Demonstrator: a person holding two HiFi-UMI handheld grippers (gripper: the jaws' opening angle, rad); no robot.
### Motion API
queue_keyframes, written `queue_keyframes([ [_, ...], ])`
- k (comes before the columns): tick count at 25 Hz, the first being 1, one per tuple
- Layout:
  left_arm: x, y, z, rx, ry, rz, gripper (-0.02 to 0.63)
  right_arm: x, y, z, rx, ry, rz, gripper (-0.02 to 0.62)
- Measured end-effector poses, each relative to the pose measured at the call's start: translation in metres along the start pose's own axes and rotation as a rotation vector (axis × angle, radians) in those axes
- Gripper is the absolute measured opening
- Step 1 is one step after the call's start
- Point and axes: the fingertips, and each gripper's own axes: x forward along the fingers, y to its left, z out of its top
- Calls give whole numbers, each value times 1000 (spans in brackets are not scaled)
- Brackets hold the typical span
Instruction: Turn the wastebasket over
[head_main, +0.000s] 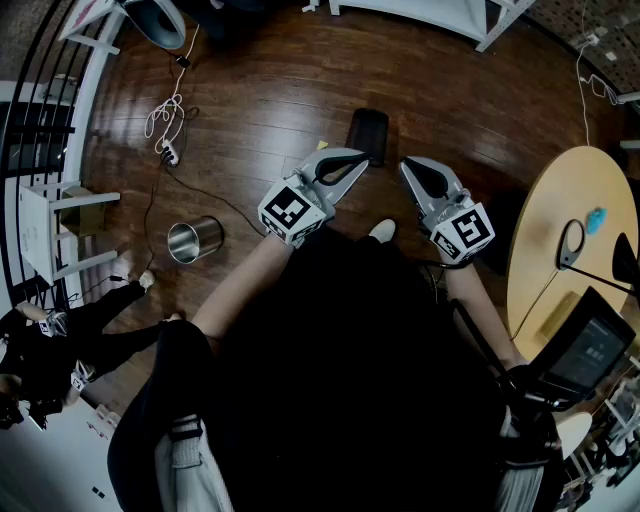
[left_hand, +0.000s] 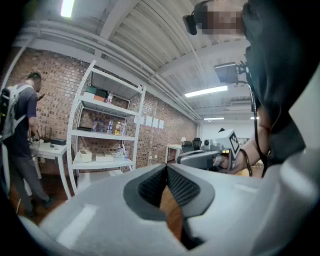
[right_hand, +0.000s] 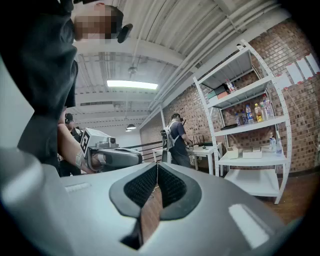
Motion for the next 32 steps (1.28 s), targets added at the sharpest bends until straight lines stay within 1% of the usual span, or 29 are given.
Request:
queue_keyframes([
  [4,14,19,-5,15,-7,27,0,11,-20,-6,-6,3,10,11],
  [6,23,35,-13,18,-3,28,2,24,-34,-12,5,-2,8,11],
  [8,28,52,-19,3,-5,21,0,38,-45,-16,22,-2,-3,11],
  [12,28,87,-33,-32,-2,-7,0,76,-59,-27,36,21,-39,11],
  [16,27,124,-60,-47,9,-29,0,108,-79,-49,88,41,-98,9],
  [19,28,149,-76,-66,12,-39,0,126,-96,-67,105,69,-134,9],
  [23,38,178,-126,-82,50,-24,0,146,-125,-113,138,109,-160,9],
  [27,58,211,-186,-104,76,-1,0,167,-154,-175,189,139,-180,9],
  [30,66,224,-222,-137,86,30,0,176,-167,-219,260,159,-188,9],
  [32,72,229,-257,-156,104,46,0,177,-180,-259,328,158,-207,9],
])
